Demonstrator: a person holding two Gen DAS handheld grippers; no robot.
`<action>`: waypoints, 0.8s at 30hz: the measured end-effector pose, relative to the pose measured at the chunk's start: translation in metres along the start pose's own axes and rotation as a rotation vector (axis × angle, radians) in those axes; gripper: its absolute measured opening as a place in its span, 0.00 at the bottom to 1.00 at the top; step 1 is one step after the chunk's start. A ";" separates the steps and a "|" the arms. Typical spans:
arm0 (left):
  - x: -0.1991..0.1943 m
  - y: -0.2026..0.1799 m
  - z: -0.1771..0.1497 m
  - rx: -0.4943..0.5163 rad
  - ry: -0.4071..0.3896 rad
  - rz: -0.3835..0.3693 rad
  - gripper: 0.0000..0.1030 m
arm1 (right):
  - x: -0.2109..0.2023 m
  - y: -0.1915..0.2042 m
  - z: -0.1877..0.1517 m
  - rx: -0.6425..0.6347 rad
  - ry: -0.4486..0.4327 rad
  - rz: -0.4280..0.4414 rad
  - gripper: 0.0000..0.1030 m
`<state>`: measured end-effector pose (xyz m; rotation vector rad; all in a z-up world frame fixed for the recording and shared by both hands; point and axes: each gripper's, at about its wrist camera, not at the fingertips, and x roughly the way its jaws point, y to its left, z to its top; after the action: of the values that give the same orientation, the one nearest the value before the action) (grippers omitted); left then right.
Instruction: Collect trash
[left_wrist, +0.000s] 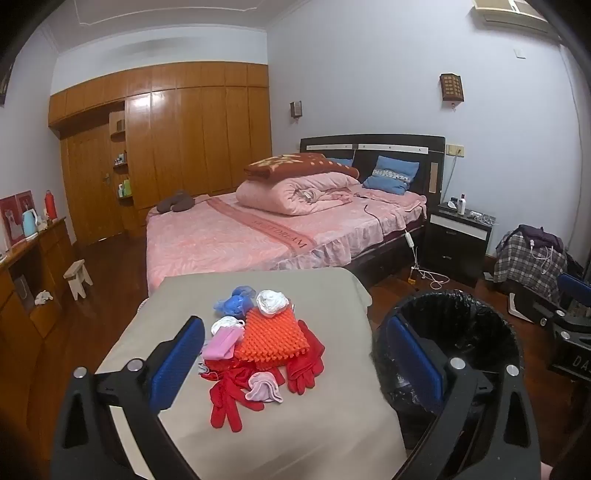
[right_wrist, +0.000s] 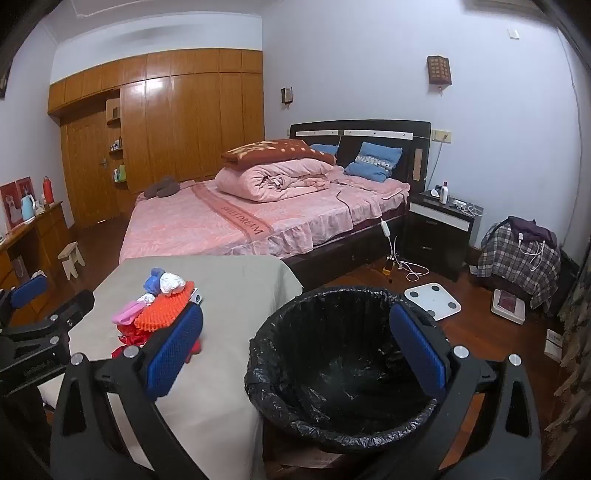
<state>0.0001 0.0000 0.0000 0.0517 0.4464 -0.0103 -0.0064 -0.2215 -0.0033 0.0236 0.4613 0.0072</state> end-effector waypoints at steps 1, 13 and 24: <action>0.000 0.000 0.000 0.005 -0.003 0.002 0.94 | 0.000 0.000 0.000 -0.002 0.003 -0.001 0.95; 0.000 0.000 0.000 0.000 0.002 -0.002 0.94 | 0.002 0.001 -0.001 -0.008 0.004 -0.004 0.95; 0.000 0.000 0.000 -0.003 0.002 -0.002 0.94 | 0.002 0.003 -0.001 -0.012 0.005 -0.007 0.95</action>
<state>0.0001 -0.0001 0.0001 0.0489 0.4487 -0.0112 -0.0050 -0.2188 -0.0052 0.0106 0.4667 0.0036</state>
